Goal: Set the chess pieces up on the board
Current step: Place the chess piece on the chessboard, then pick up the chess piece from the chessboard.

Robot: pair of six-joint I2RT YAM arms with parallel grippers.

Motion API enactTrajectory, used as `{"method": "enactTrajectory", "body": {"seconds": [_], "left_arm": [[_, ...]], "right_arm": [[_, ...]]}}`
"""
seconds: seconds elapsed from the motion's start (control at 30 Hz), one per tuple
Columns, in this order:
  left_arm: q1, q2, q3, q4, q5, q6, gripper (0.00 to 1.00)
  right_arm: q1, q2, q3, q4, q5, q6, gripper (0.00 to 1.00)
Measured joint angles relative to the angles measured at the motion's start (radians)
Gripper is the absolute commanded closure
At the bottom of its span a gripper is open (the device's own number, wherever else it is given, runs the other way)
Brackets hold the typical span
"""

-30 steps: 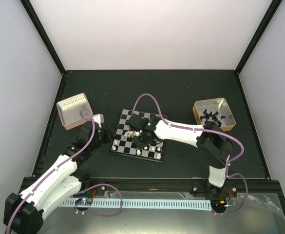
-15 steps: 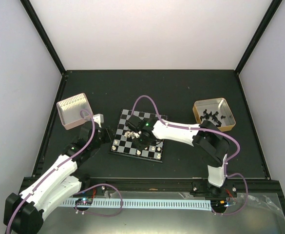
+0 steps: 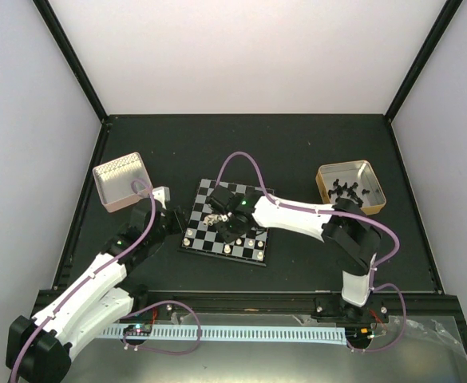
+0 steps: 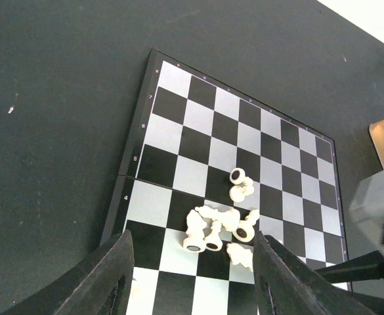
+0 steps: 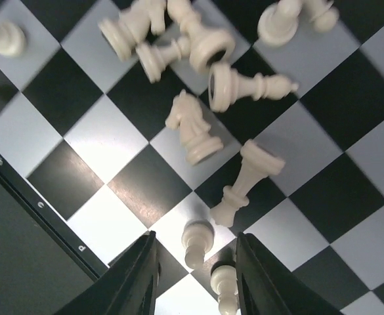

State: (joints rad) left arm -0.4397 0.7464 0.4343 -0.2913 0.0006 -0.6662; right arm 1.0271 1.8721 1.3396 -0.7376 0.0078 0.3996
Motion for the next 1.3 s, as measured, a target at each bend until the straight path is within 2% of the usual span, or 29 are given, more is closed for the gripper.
{"method": "enactTrajectory", "body": {"seconds": [0.4,1.0,1.2,1.3], "left_arm": [[0.000,0.000,0.000,0.000,0.000,0.000,0.48],[0.000,0.000,0.000,0.000,0.012,0.000,0.48],[0.000,0.000,0.000,-0.008,0.024,0.000,0.46],[0.000,0.000,0.000,-0.007,0.048,0.003,0.45]], "right_arm": [[-0.025,-0.037,0.000,0.063,0.095,0.069,0.68],[-0.030,0.107,0.024,0.110,0.173,0.075,0.73],[-0.041,0.113,0.028,0.137,0.167,0.085,0.89],[-0.055,0.109,0.016,0.169,0.165,0.101,0.92]]}}
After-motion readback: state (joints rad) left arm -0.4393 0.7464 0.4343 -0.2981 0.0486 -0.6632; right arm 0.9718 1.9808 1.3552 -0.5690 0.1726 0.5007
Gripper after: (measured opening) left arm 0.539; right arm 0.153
